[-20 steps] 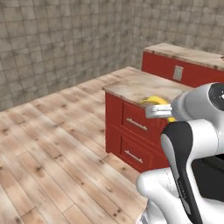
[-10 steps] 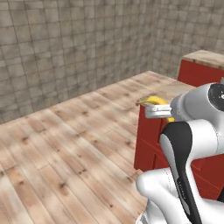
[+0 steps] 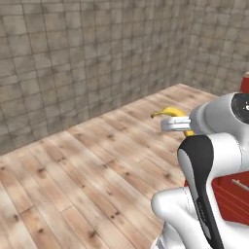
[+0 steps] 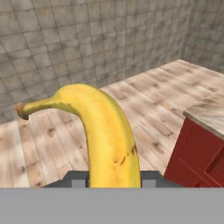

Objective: Pick up each banana from the fridge and place one banana on each plate on the dining counter.

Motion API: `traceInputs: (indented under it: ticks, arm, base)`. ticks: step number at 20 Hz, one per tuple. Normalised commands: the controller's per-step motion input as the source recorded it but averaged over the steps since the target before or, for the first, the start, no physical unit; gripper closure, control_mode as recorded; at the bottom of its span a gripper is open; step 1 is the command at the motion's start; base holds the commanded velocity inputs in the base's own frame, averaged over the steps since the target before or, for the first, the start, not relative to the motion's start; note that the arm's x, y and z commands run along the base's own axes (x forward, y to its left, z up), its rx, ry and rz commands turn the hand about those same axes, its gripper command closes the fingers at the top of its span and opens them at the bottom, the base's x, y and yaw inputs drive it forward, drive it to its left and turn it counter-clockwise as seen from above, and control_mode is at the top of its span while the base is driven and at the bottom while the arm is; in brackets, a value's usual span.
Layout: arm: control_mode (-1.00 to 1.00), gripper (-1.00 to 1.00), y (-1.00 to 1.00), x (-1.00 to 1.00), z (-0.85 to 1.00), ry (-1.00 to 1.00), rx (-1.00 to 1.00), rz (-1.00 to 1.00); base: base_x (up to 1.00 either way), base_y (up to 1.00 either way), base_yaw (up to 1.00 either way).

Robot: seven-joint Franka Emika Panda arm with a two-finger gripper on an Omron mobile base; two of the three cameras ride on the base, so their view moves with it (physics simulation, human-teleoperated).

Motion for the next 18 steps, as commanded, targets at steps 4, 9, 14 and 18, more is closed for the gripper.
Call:
traceInputs:
  ticks: [4, 9, 14, 18]
  arm:
    - [1.0, 1.0, 0.0, 0.0, 0.0, 0.0, 0.0, 0.0]
    - [1.0, 1.0, 0.0, 0.0, 0.0, 0.0, 0.0, 0.0]
    - [1.0, 1.0, 0.0, 0.0, 0.0, 0.0, 0.0, 0.0]
    - [1.0, 1.0, 0.0, 0.0, 0.0, 0.0, 0.0, 0.0]
  base:
    - [1.0, 0.64, -0.15]
    - [1.0, 0.7, -0.4]
    - [1.0, 0.55, -0.59]
    - [1.0, 0.52, -0.6]
